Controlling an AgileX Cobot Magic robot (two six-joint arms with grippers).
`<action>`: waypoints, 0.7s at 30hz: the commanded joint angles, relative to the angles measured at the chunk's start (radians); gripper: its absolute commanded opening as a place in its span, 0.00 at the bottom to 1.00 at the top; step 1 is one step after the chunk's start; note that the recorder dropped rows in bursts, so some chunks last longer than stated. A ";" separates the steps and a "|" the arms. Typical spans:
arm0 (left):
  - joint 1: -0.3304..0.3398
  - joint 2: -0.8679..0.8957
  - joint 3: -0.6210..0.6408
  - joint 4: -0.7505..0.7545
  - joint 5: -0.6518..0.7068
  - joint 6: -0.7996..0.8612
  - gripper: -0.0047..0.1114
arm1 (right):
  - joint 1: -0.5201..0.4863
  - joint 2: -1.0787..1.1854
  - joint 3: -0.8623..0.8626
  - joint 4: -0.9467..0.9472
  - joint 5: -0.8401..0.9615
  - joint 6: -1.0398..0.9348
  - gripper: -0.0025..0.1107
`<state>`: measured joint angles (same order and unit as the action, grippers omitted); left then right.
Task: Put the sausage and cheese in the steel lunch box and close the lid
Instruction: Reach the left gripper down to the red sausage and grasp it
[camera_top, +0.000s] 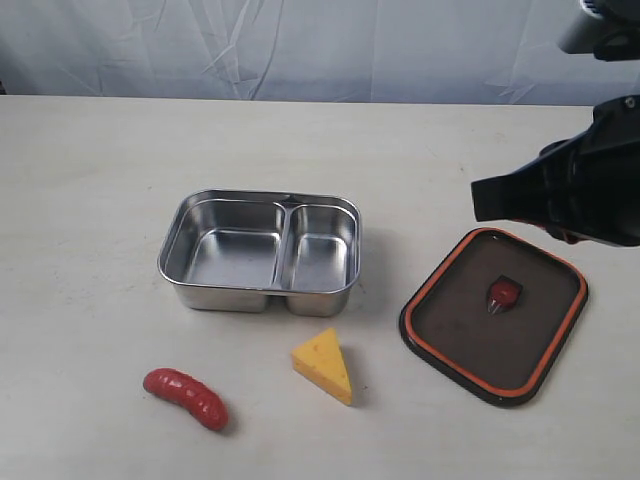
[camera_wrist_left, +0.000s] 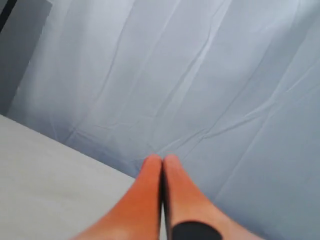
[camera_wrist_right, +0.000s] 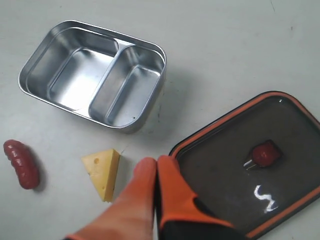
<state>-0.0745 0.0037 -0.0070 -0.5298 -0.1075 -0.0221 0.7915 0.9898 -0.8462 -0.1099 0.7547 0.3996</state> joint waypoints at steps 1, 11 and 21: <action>-0.007 0.011 -0.146 0.018 0.229 0.001 0.04 | -0.001 -0.007 -0.003 -0.048 -0.005 -0.007 0.01; -0.007 0.530 -0.571 -0.198 0.715 1.091 0.04 | -0.001 -0.007 -0.003 -0.098 -0.001 -0.007 0.01; -0.007 0.921 -0.674 -0.240 1.017 1.513 0.28 | -0.001 -0.007 -0.003 -0.110 0.001 -0.007 0.01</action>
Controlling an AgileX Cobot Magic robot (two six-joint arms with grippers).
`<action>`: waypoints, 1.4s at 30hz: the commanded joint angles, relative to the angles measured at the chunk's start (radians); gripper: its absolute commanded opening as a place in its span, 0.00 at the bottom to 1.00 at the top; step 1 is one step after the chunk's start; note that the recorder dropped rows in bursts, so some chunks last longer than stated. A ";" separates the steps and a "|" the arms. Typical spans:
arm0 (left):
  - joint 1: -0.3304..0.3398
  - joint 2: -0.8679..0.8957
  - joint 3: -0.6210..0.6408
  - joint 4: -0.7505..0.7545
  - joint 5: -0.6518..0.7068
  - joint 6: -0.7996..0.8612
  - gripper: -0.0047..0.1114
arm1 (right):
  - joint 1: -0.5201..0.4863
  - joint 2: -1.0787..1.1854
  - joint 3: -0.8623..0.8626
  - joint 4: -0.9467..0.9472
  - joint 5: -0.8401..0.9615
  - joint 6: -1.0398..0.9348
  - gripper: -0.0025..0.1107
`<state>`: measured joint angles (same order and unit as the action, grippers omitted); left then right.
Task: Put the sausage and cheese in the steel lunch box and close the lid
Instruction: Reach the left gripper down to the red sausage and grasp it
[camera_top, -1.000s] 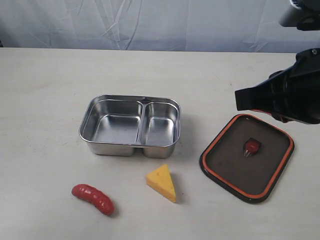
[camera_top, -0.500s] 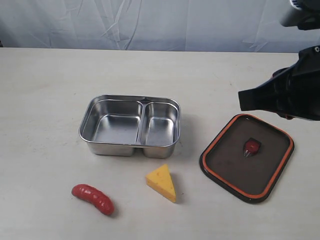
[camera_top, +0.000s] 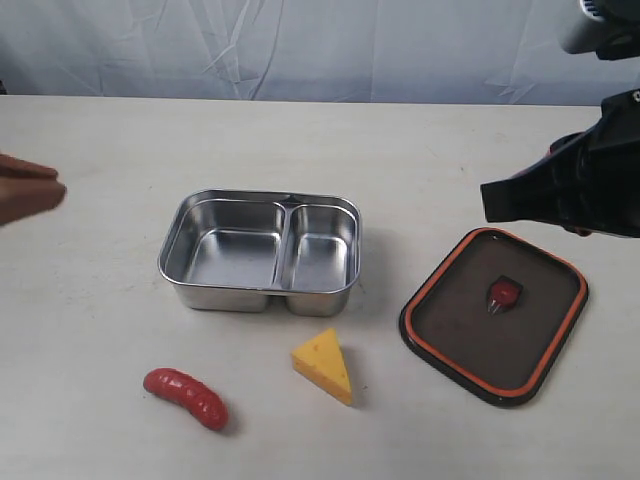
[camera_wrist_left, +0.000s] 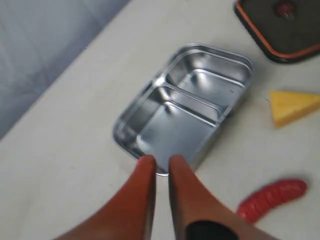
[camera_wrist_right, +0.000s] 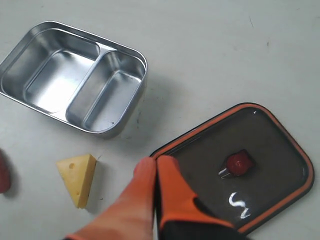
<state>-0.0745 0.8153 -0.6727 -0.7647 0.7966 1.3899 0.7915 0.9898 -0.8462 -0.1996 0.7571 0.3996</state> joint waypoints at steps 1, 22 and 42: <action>-0.007 0.138 -0.008 -0.003 0.130 0.118 0.36 | -0.001 -0.007 -0.003 -0.022 -0.002 -0.007 0.01; -0.459 0.467 -0.008 0.270 -0.086 0.289 0.57 | -0.001 -0.007 -0.003 -0.041 0.043 -0.007 0.01; -0.508 0.774 -0.008 0.401 -0.173 0.268 0.57 | -0.001 -0.007 -0.003 -0.069 0.094 -0.007 0.01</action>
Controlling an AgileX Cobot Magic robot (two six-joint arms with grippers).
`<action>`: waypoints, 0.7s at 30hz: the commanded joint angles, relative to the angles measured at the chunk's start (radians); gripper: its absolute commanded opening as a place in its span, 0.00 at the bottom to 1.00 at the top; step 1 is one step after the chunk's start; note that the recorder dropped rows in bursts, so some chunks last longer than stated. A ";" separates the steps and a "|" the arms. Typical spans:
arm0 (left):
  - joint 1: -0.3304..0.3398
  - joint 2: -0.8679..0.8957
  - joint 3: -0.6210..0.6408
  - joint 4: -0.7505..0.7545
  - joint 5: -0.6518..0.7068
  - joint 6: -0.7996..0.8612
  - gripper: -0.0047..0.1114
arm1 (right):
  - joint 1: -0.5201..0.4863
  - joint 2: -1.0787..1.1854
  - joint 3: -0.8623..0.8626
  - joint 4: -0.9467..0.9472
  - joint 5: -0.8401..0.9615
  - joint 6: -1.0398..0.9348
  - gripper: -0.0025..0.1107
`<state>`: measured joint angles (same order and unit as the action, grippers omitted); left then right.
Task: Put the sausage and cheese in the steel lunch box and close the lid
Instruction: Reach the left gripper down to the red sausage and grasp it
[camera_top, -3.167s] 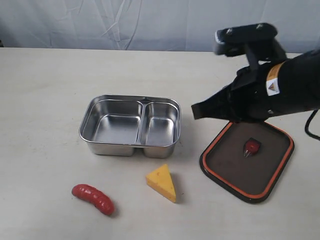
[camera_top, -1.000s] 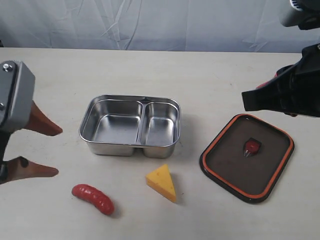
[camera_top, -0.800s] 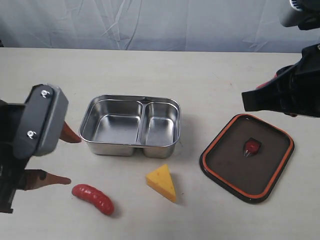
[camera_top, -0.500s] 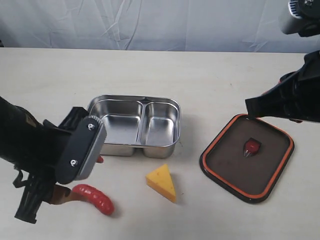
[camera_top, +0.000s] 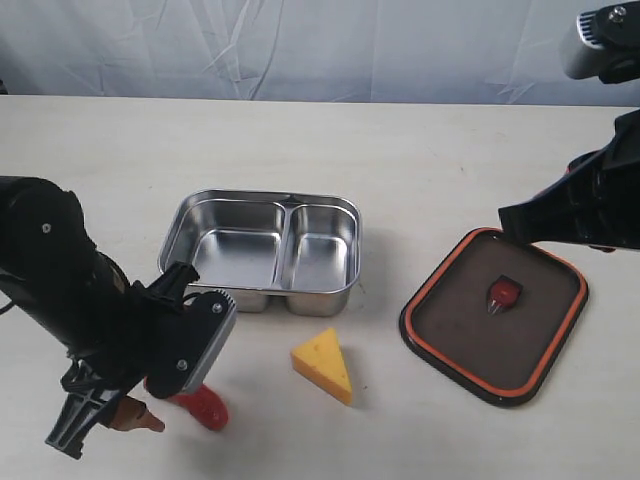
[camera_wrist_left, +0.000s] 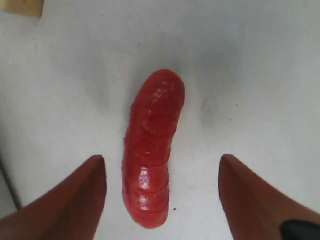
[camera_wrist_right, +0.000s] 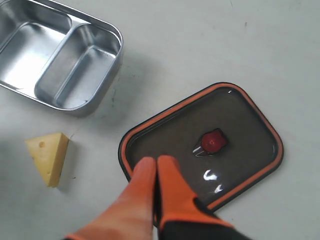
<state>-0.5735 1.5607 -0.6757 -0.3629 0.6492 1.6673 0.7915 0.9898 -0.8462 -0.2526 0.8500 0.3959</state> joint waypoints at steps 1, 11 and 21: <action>-0.009 0.035 -0.005 -0.001 -0.037 -0.009 0.57 | -0.001 -0.007 -0.003 -0.016 0.001 -0.004 0.01; -0.020 0.091 -0.005 -0.008 -0.085 -0.009 0.56 | -0.001 -0.007 -0.003 -0.016 0.001 -0.004 0.01; -0.087 0.091 -0.005 -0.014 -0.122 -0.009 0.21 | -0.001 -0.007 -0.003 -0.007 0.016 -0.004 0.01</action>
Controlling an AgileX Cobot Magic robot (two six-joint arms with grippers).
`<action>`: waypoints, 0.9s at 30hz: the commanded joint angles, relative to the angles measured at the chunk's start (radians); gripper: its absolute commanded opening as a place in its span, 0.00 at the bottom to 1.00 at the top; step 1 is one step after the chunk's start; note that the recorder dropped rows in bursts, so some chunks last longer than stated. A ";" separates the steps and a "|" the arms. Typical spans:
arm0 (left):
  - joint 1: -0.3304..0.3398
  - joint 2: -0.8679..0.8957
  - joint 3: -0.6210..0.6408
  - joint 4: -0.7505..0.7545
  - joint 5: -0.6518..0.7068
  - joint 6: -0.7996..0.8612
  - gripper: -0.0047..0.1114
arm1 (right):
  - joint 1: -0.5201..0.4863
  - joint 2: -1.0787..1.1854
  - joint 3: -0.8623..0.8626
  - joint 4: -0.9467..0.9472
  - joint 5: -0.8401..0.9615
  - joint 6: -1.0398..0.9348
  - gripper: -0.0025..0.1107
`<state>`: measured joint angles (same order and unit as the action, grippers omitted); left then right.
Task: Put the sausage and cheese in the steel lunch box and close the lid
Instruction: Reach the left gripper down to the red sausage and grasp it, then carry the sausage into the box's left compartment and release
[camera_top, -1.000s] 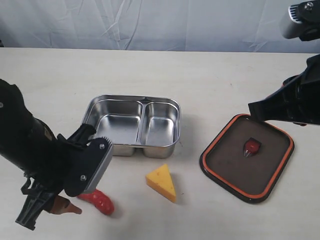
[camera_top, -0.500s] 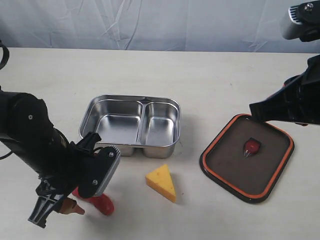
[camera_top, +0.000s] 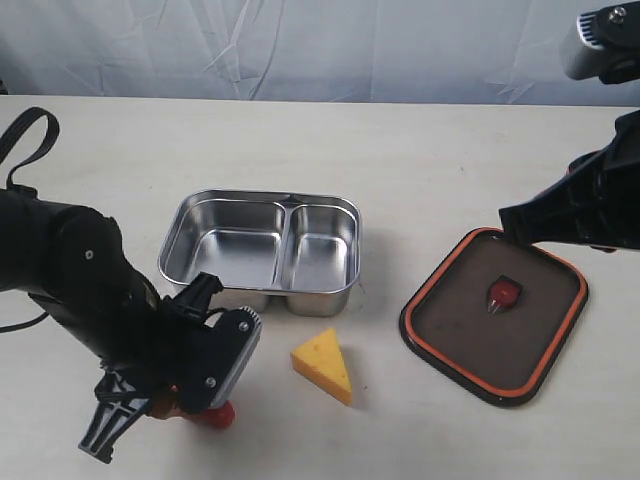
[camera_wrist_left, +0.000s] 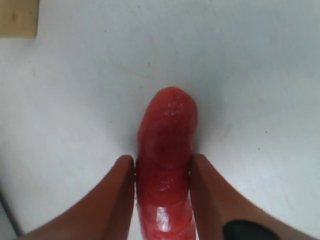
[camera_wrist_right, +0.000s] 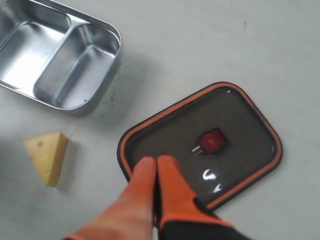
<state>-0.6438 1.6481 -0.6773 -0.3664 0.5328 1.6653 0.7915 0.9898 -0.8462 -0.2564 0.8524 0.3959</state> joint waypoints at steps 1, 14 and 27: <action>-0.017 0.003 -0.004 -0.015 -0.004 -0.007 0.19 | -0.001 -0.007 -0.003 -0.005 0.015 -0.004 0.01; -0.017 -0.044 -0.004 -0.123 -0.034 -0.028 0.04 | -0.001 -0.007 -0.003 -0.007 0.015 -0.004 0.01; 0.003 -0.216 -0.008 -0.346 -0.626 -0.150 0.04 | -0.001 -0.007 -0.003 -0.029 0.009 -0.004 0.01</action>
<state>-0.6553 1.4260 -0.6773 -0.6305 0.0432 1.5418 0.7915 0.9898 -0.8462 -0.2718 0.8699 0.3959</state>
